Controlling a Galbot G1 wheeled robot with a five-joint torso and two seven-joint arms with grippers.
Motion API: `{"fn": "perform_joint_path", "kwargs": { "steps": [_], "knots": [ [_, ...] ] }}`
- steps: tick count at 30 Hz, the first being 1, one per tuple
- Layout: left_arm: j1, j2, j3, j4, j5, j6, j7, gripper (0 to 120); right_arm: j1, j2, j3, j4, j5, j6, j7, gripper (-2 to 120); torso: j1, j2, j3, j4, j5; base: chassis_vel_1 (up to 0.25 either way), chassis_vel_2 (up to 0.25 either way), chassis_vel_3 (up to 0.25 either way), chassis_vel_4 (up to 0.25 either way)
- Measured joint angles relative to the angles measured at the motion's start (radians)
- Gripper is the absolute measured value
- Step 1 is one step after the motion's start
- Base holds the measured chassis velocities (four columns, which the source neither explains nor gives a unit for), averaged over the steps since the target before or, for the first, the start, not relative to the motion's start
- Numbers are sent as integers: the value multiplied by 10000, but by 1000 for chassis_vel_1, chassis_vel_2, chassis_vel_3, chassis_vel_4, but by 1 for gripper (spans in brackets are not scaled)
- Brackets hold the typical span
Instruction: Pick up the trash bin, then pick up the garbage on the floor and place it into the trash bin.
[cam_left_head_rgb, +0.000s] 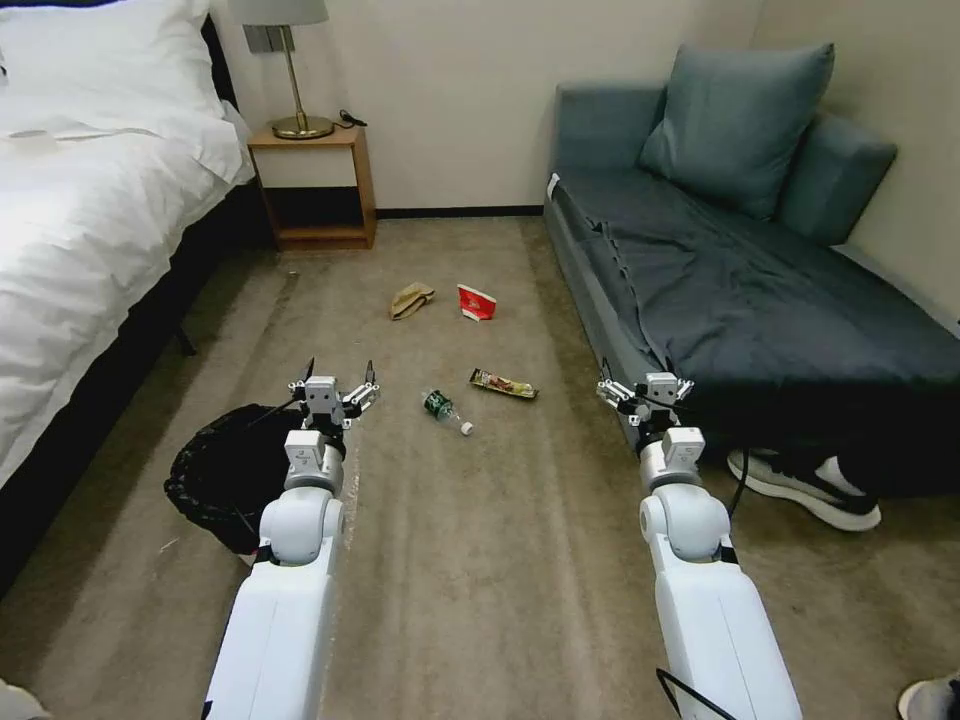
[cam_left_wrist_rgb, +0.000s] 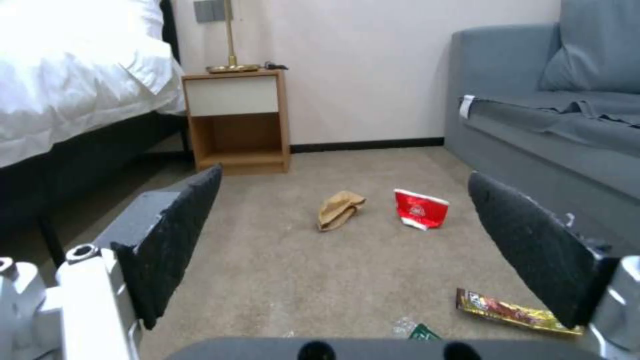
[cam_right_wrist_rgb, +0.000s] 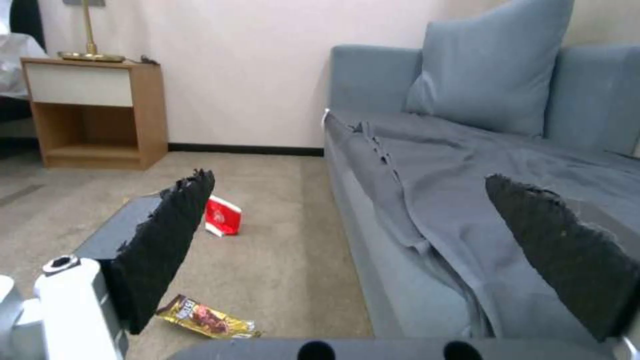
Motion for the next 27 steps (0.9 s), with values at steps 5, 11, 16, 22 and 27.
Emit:
{"fn": "perform_joint_path", "kwargs": {
  "steps": [5,11,16,22,27],
  "knots": [
    [0,0,0,0,0,0,0,99,0,0,1,-1,0,0,0,100,0,0,0,0,0,0,0,0,0],
    [0,0,0,0,0,1,0,99,0,0,0,-1,0,0,0,100,0,0,0,0,0,0,0,0,0],
    [0,0,0,0,0,0,0,99,0,0,0,0,0,0,0,100,0,0,0,0,0,0,0,0,0],
    [0,0,0,0,0,0,0,99,0,0,0,0,0,0,0,100,0,0,0,0,0,0,0,0,0],
    [0,0,0,0,0,0,0,99,0,0,0,0,0,0,0,100,0,0,0,0,0,0,0,0,0]
  ]
}}
